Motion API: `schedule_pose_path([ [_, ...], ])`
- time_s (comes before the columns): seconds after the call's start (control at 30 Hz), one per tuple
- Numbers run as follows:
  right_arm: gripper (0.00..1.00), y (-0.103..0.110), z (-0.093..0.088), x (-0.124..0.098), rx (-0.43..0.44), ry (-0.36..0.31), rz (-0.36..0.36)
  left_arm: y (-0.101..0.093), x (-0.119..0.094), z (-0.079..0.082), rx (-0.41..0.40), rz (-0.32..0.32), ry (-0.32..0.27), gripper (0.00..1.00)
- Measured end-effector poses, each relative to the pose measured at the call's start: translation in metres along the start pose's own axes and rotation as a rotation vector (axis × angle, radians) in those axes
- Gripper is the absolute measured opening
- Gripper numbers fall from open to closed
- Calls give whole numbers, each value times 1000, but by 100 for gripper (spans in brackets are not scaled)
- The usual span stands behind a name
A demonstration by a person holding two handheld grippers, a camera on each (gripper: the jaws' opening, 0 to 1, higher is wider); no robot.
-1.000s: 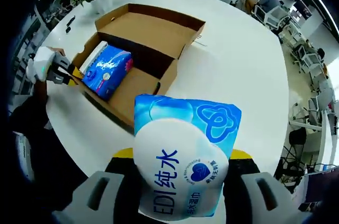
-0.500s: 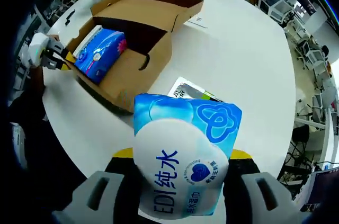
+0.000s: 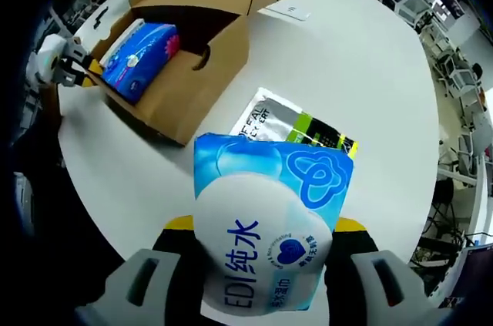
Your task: Operate the shoe box by opening the lid, removing the specified soft item, and placing it in the target area until the item is outside and the box remains undamaged.
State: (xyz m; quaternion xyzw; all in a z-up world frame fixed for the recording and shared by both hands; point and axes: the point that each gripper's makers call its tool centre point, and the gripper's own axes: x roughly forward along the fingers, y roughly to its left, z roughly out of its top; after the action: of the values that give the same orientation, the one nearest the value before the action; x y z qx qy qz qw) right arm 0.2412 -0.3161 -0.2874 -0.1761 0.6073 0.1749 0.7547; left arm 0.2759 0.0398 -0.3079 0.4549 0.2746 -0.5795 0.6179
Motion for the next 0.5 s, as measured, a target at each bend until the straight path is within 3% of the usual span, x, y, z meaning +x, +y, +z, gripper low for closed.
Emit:
schedule_pose_path([
  [0.33,62,-2,-14,28,-45,55,36,-1,0,-1,3,2,1,7],
  [0.5,62,9,-26,37,-74,88,44,-1,-1,-1,1,-1,0,7],
])
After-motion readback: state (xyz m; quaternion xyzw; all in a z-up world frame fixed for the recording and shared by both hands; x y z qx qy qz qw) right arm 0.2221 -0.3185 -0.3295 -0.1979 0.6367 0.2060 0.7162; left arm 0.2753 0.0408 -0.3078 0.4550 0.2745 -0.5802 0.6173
